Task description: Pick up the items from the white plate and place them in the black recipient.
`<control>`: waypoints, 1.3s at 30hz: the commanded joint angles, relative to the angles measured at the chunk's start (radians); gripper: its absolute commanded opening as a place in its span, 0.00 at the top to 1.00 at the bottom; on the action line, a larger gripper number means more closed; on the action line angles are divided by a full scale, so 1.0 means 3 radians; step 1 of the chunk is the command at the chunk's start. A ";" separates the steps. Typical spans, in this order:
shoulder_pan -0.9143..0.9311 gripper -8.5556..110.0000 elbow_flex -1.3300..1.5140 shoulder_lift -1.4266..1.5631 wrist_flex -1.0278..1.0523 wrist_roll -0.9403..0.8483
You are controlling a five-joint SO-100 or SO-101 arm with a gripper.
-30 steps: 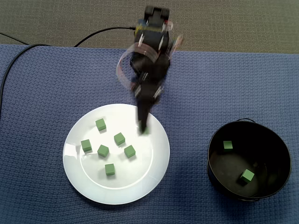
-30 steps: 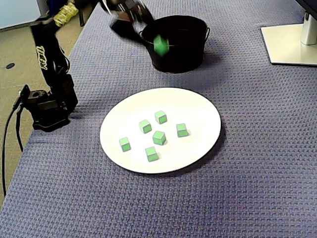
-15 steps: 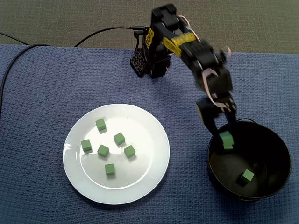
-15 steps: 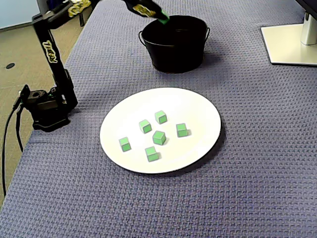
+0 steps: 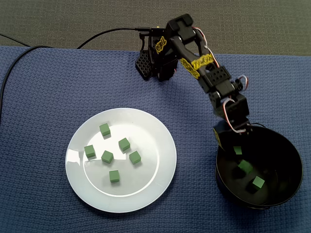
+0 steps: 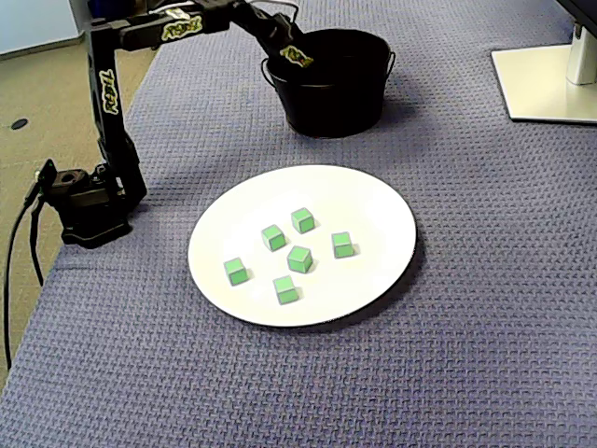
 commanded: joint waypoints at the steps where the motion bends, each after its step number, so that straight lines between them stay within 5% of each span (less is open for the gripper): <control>1: 0.0435 0.71 -0.0102 0.0874 0.0649 -0.0332; 6: 0.1263 0.70 -0.0568 0.1503 0.2107 -0.1181; 14: 0.2823 0.67 -0.0015 0.1641 0.2797 -0.2730; 20: 0.3625 0.67 0.0496 0.1278 0.2459 -0.3492; 25: 0.4039 0.65 0.1110 0.0854 0.1248 -0.3886; 39: 0.4060 0.65 0.1038 0.0184 0.0649 -0.3804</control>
